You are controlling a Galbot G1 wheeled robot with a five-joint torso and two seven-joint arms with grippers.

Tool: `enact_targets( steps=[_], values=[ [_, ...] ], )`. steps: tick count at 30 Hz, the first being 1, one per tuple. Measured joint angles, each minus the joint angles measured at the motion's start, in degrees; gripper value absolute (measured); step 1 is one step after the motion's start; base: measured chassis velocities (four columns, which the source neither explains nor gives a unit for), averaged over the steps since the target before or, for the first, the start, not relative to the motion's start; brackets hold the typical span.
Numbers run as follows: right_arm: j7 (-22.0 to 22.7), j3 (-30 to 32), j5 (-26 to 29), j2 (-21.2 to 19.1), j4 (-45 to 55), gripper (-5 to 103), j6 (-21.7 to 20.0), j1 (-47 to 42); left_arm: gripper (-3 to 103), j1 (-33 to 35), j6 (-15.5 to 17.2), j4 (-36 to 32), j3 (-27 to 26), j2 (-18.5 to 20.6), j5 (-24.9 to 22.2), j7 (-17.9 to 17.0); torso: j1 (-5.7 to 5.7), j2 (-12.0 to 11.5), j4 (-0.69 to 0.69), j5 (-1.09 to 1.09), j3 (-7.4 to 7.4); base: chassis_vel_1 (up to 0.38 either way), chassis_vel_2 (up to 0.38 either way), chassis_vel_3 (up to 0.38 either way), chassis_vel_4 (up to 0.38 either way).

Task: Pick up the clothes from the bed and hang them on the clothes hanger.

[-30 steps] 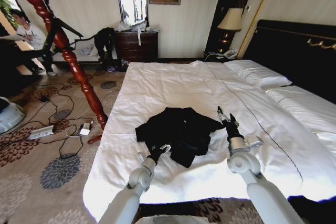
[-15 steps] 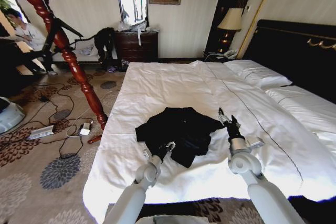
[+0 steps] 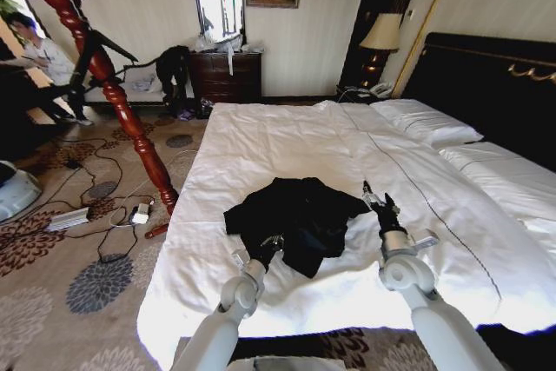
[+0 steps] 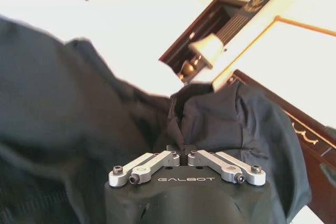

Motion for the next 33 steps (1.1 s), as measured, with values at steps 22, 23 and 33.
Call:
enact_targets(
  steps=[22, 23, 33],
  values=[
    [4.2, -6.9, 5.9, -2.5, -1.4, 100, -7.9, 6.6, 2, 16.8, 5.2, -18.9, -31.2, 18.1, 0.1, -8.4, 0.00, 0.0, 0.08, 0.00, 0.00, 0.000, 0.000, 0.000, 0.000],
    [4.8, -6.6, 9.1, -4.5, -1.5, 100, -10.7, 6.9, 2, 16.9, 5.3, -18.3, -30.1, 17.9, 0.6, -8.5, 0.00, 0.0, 0.00, 0.03, 0.00, 0.000, 0.000, 0.000, 0.000],
    [1.3, -26.9, 26.2, -12.6, -10.7, 100, -19.4, 30.1, 2, 19.1, 4.7, -17.8, -29.4, 14.2, 2.9, -8.4, 0.00, 0.0, 0.02, 0.01, 0.00, 0.000, 0.000, 0.000, 0.000]
  ],
)
